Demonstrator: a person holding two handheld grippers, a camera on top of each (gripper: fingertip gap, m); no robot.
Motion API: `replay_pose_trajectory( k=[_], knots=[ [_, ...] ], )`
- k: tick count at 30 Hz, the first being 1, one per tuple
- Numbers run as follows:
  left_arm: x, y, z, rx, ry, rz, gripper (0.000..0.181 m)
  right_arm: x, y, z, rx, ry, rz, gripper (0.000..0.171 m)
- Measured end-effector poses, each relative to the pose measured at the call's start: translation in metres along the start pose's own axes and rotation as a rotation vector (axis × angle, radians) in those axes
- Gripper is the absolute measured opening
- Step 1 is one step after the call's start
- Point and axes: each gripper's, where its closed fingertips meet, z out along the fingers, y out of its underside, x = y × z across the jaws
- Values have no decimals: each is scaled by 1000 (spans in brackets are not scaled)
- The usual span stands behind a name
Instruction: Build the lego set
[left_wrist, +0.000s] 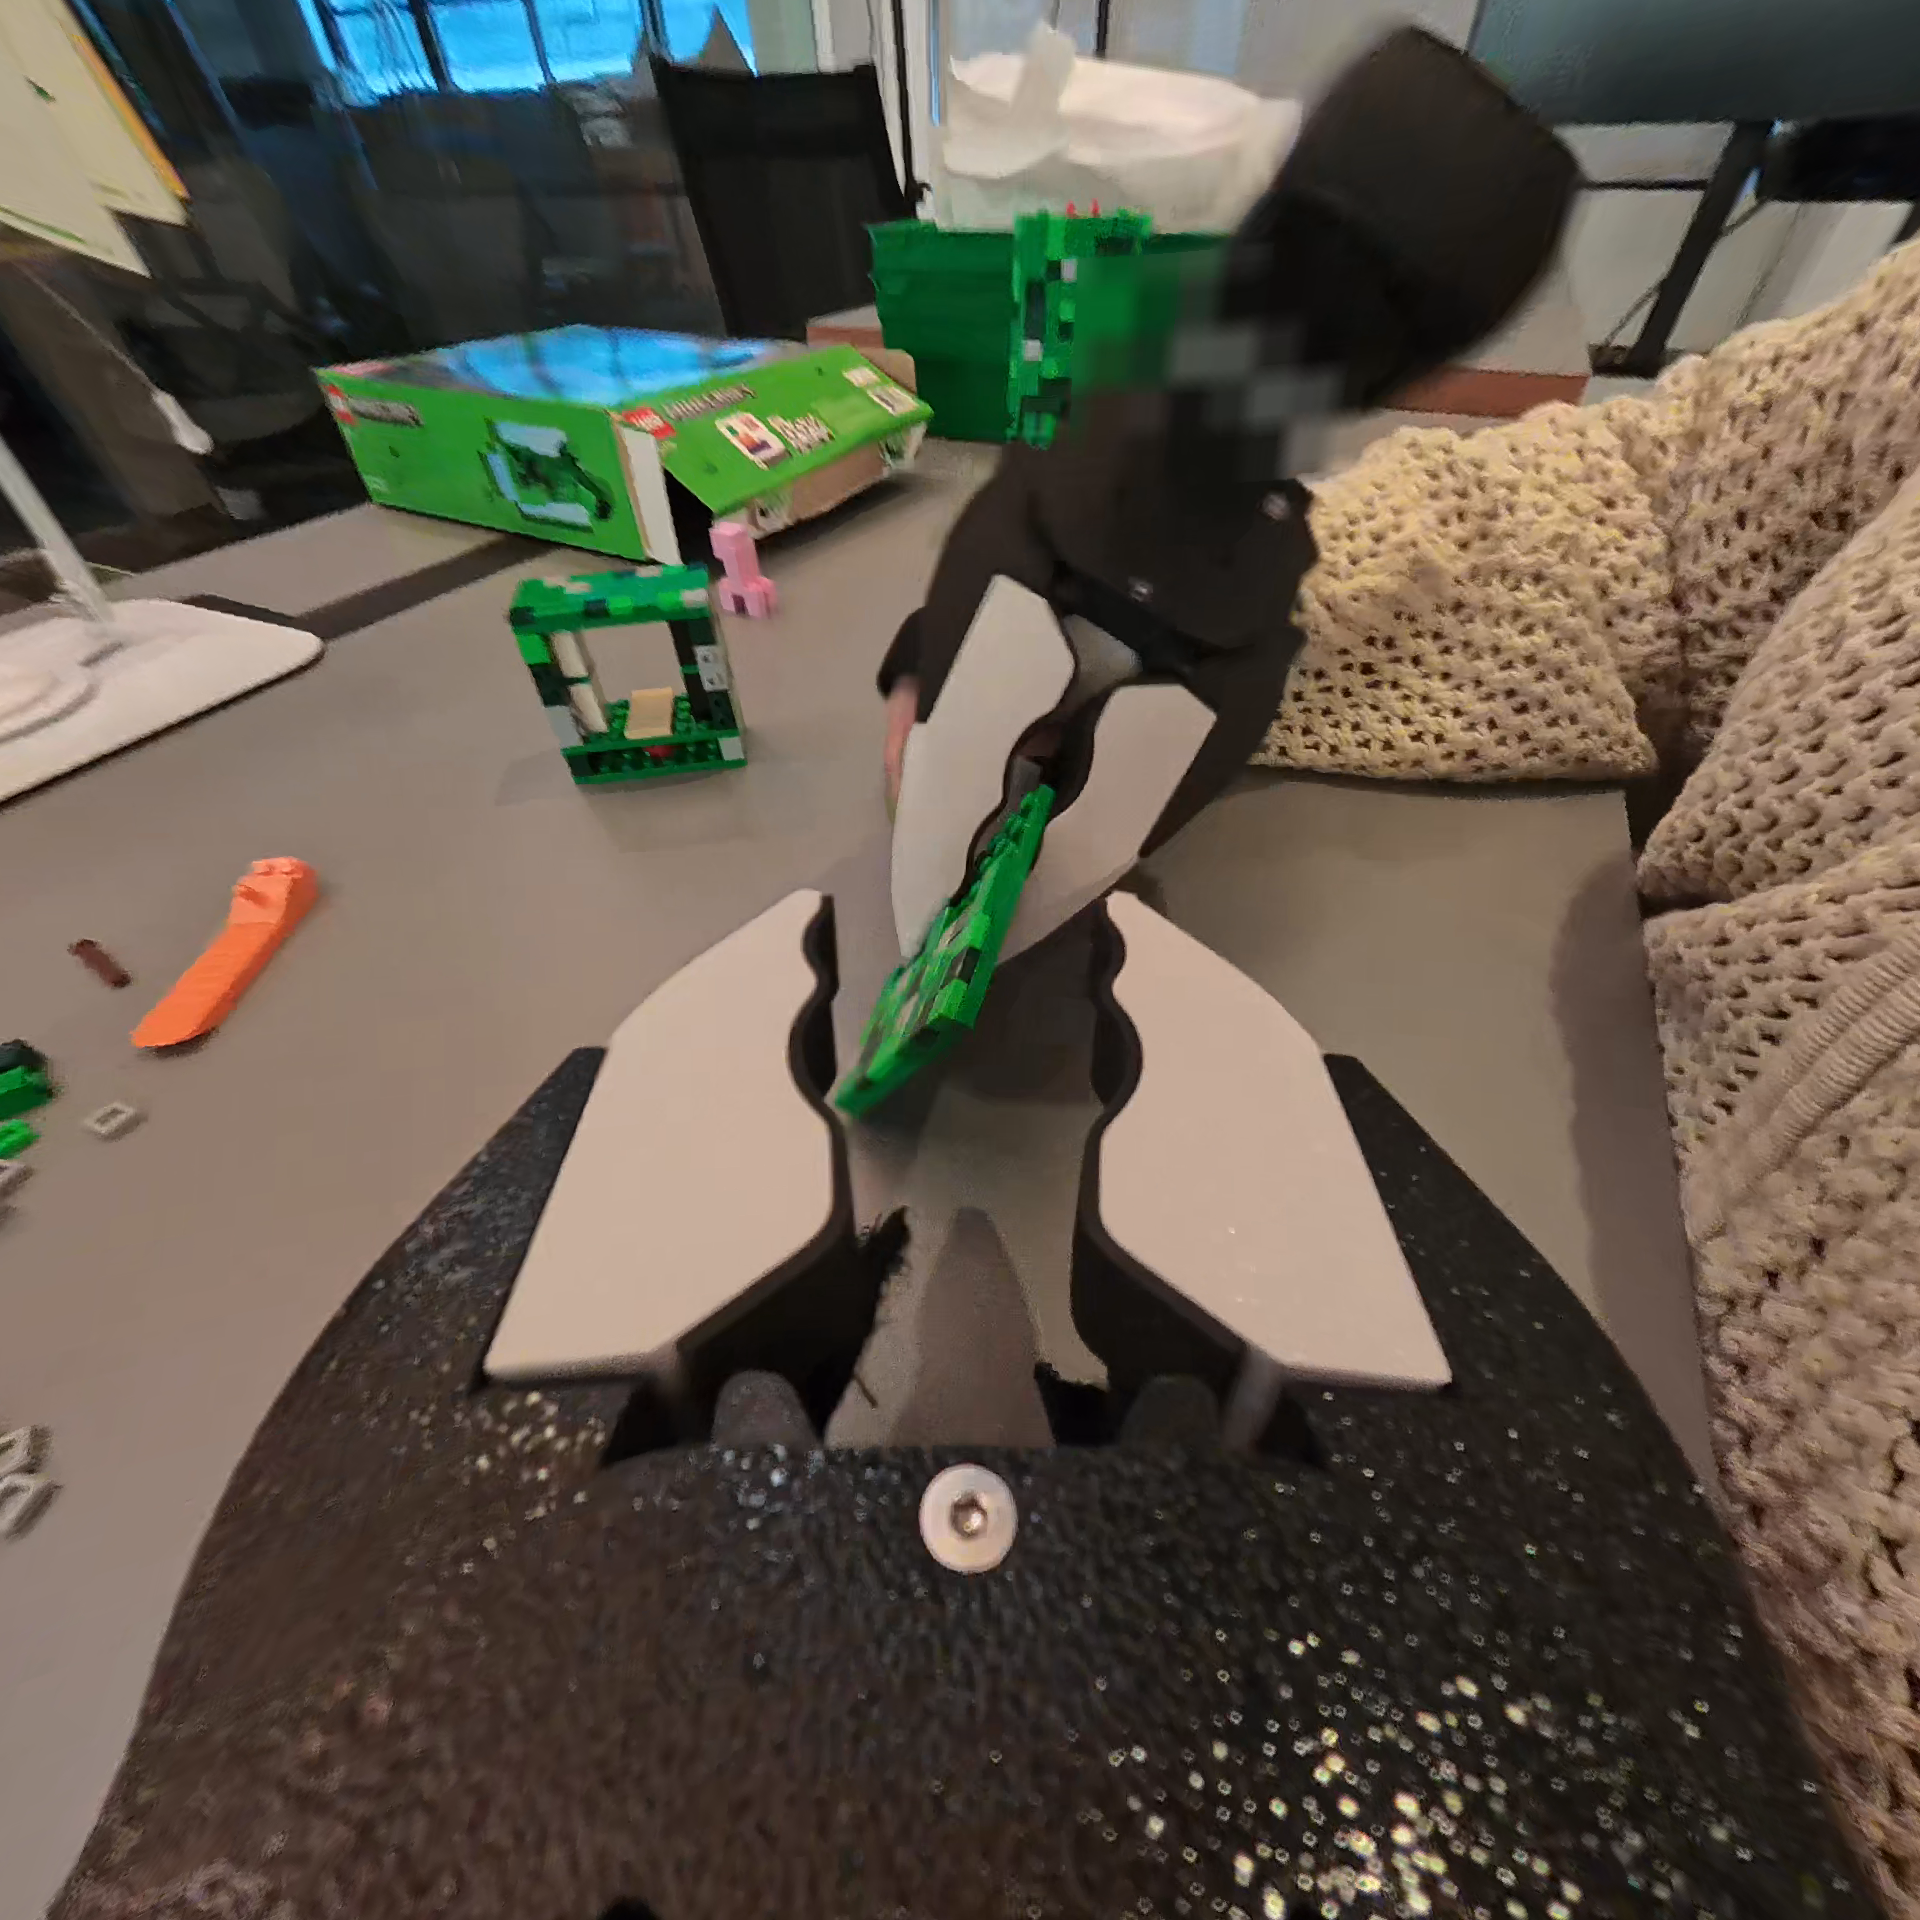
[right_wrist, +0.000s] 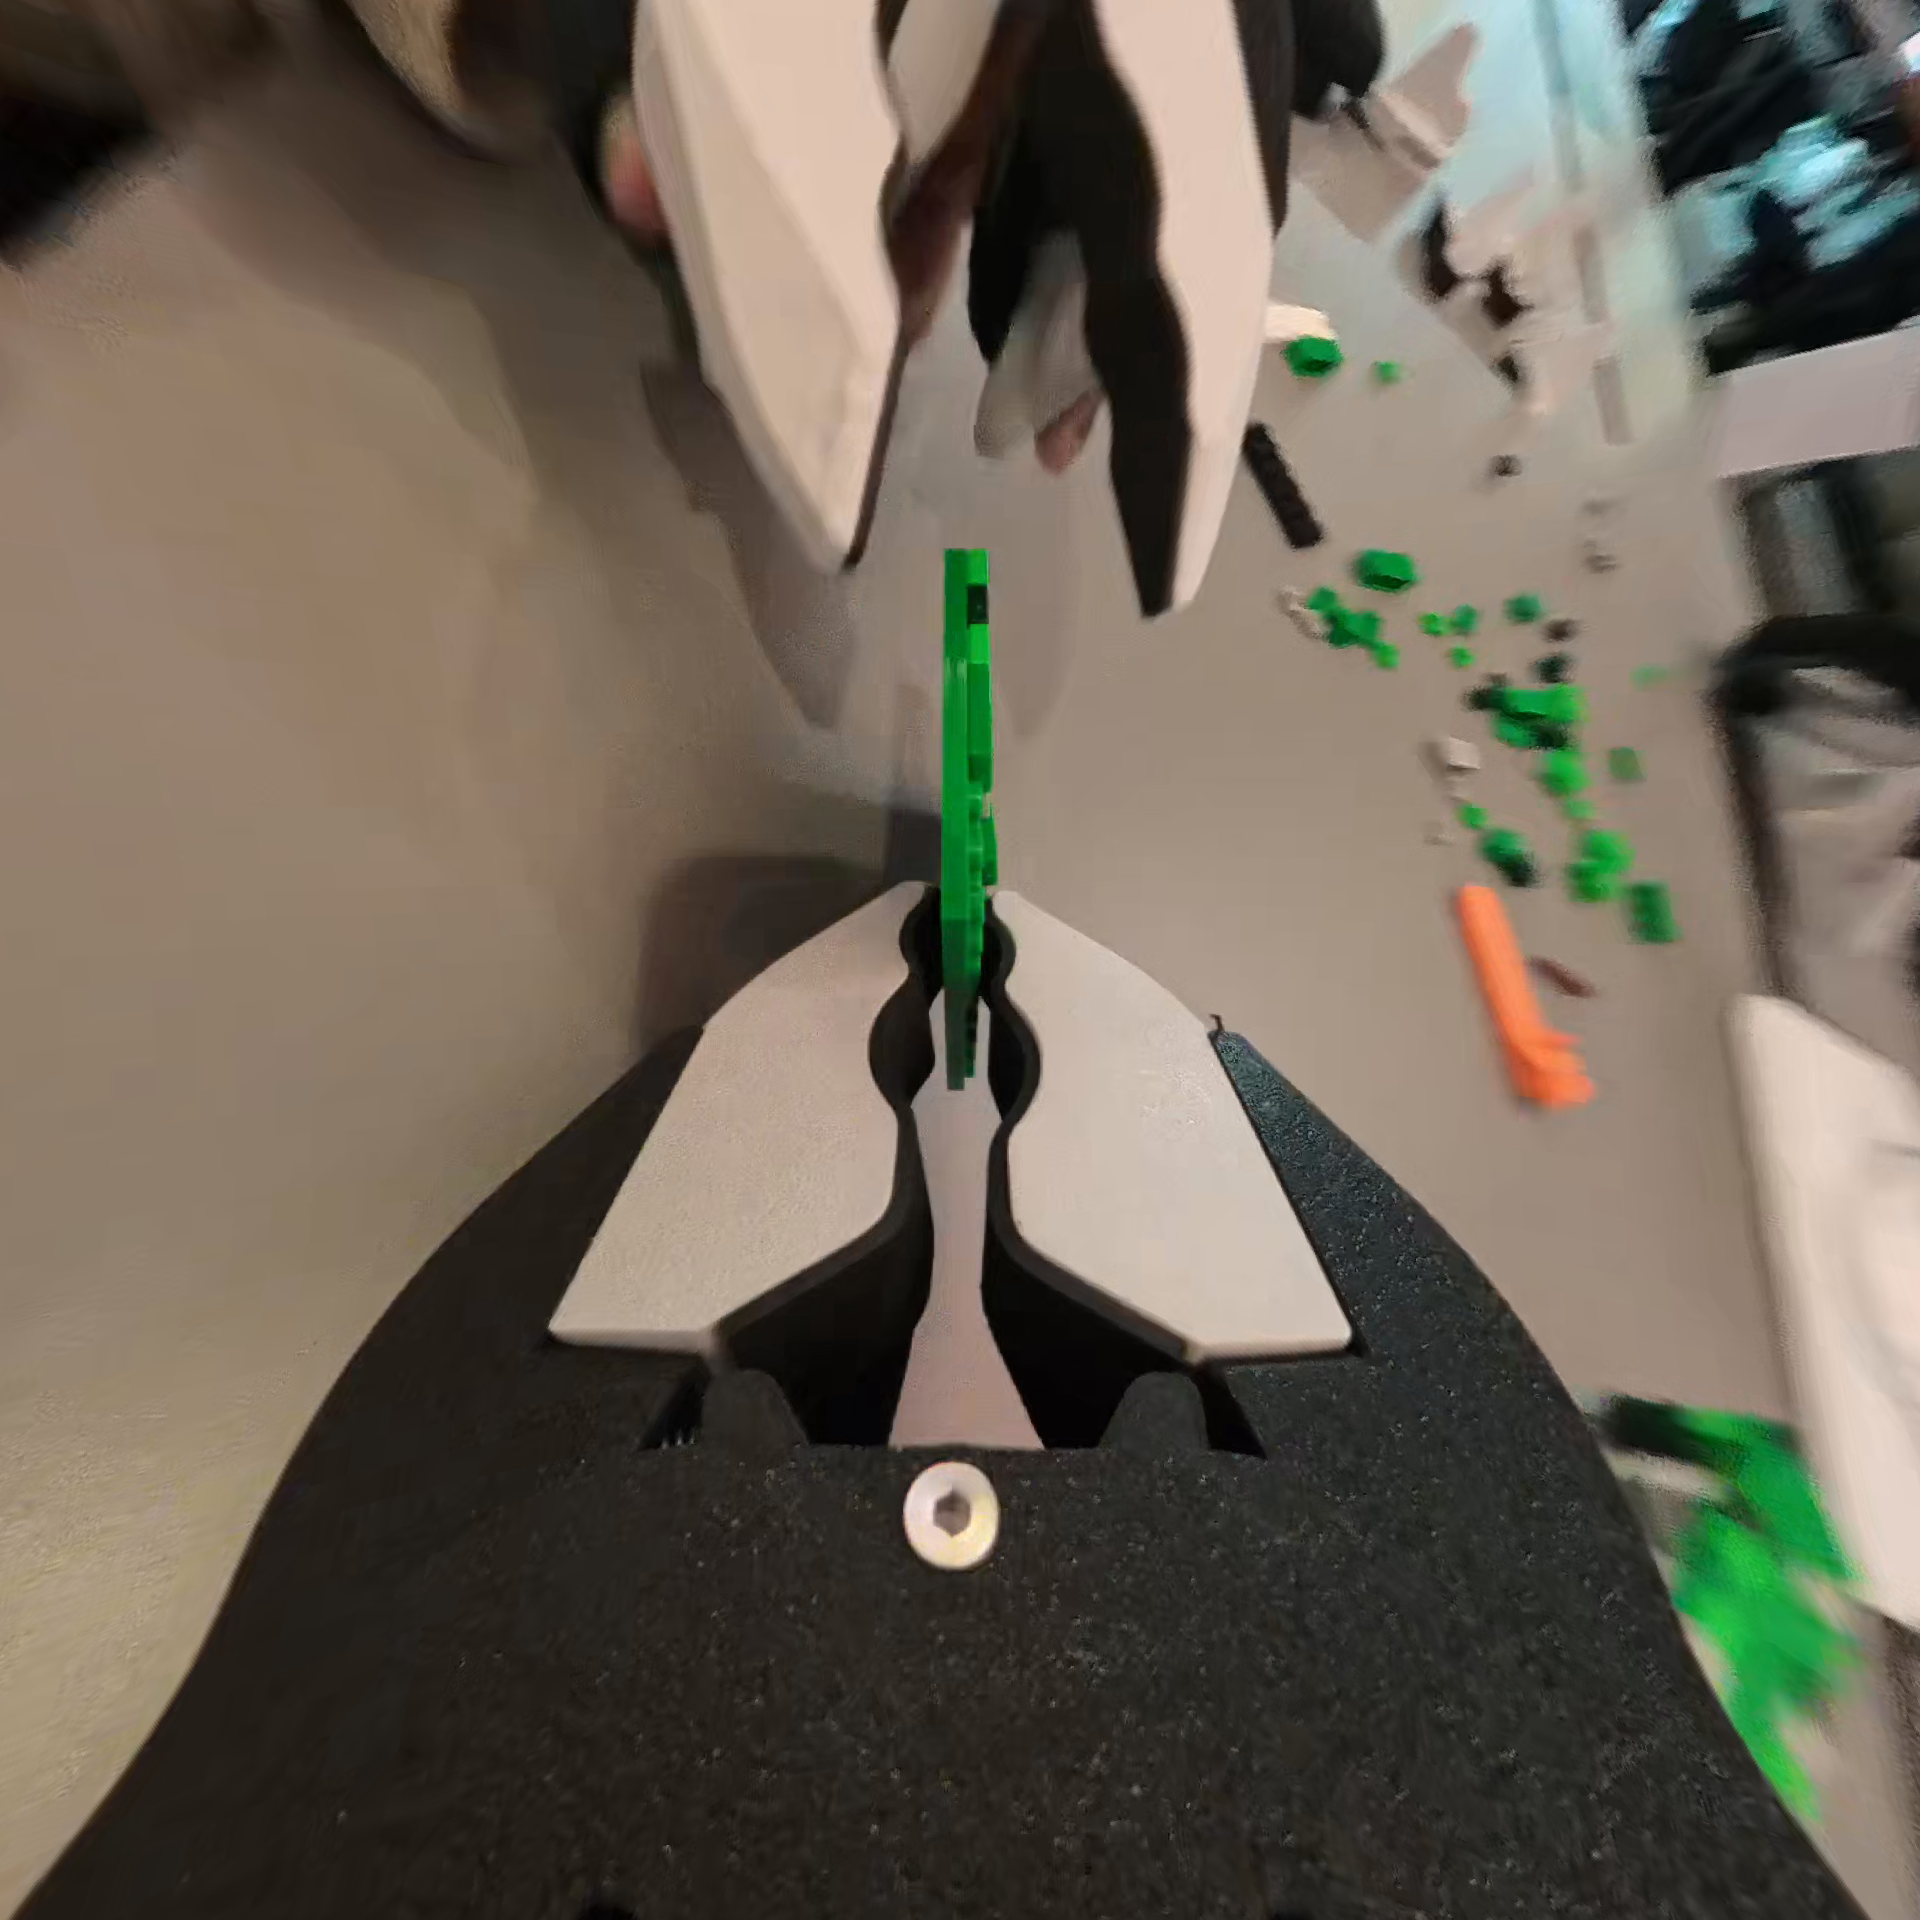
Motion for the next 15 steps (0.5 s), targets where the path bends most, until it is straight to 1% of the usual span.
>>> replay_pose_trajectory(
  k=[2,3,4,5,6,8,10,12,13,14,15],
  knots=[
    [-5,-1,-3,10,-31,-4,56,7,7,-5,-98,148,-190,5],
    [-7,1,-3,-2,-43,-13,60,4,10,-6,-134,174,-281,9],
    [-9,3,-3,-20,-49,-21,67,0,14,-6,-179,181,-339,22],
    [-9,6,-2,-42,-50,-25,70,-4,19,-6,-230,174,-363,32],
    [-8,8,-1,-63,-54,-23,73,-4,20,-8,-254,196,-372,31],
    [-6,12,1,-111,-63,-6,76,-6,24,-20,-289,185,-389,39],
    [1,16,2,-169,-66,27,75,-10,30,-35,-311,116,-318,50],
    [9,23,4,-238,-65,70,71,-23,34,-46,-285,-56,-121,58],
    [13,27,5,-277,-60,88,68,-26,33,-50,-255,-121,-4,56],
    [16,32,7,-317,-51,99,63,-25,32,-50,-223,-163,95,50],
    [19,37,8,-355,-37,102,57,-19,32,-48,-195,-166,163,44]
  ],
)
